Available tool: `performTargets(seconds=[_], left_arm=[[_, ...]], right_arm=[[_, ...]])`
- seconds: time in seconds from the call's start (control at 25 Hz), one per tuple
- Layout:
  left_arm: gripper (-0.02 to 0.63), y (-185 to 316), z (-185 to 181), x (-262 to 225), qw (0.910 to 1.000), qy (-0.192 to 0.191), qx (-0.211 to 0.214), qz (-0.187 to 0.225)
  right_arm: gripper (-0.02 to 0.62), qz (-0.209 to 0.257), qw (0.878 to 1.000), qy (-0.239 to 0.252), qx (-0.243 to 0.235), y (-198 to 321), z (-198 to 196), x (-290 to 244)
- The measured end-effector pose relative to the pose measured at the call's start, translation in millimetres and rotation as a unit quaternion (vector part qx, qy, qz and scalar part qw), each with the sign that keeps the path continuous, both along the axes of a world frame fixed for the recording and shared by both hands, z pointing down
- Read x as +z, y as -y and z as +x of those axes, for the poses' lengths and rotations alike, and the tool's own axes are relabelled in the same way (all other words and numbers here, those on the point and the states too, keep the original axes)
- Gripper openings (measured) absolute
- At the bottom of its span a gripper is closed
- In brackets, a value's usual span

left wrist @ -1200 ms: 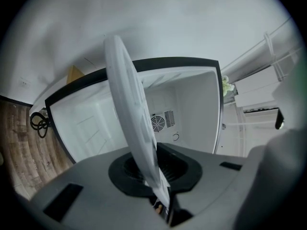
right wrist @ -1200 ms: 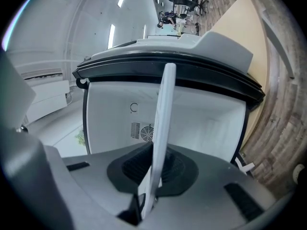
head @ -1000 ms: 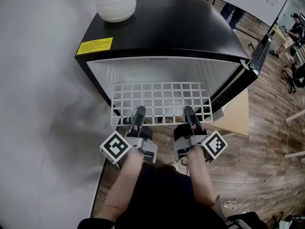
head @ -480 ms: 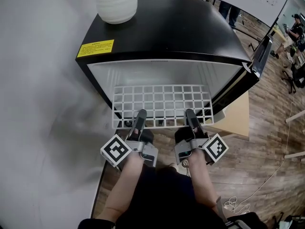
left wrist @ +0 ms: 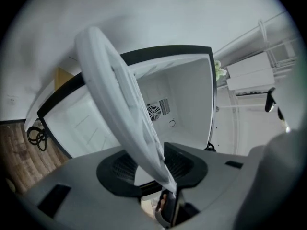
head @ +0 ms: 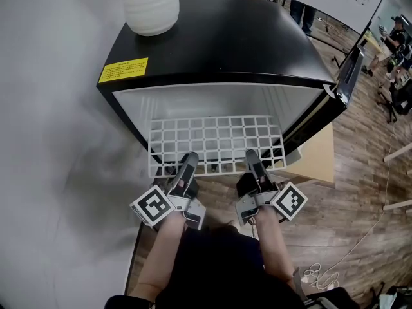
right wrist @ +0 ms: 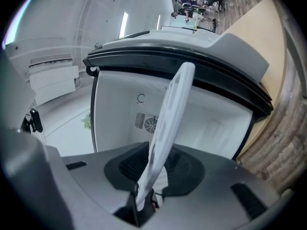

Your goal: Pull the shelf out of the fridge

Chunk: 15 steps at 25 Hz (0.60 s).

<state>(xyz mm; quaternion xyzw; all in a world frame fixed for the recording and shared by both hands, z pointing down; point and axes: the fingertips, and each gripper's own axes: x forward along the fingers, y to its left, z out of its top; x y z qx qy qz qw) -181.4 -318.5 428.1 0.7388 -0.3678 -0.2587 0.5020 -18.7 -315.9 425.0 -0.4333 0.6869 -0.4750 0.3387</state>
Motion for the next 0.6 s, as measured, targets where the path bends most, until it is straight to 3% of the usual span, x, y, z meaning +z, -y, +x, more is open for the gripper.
performTargets(seconds=[0.24,0.4,0.6], left_arm=[[0.176,-19.4,16.1,-4.0,0.9929,0.076,0.070,0.060],[0.176,-27.8,17.1,-7.2,0.9817,0.133,0.089,0.103],[0.176,-39.7,18.5,1.1,0.9676,0.181,0.112,0.135]], right_arm=[[0.104,0.022,0.999,-0.031,-0.038,-13.1,-9.0,-5.2],[0.106,0.045,0.996,-0.044,-0.058,-20.3,-13.4,-11.6],[0.112,0.065,0.989,-0.099,-0.085,-31.3,-22.7,-8.9]])
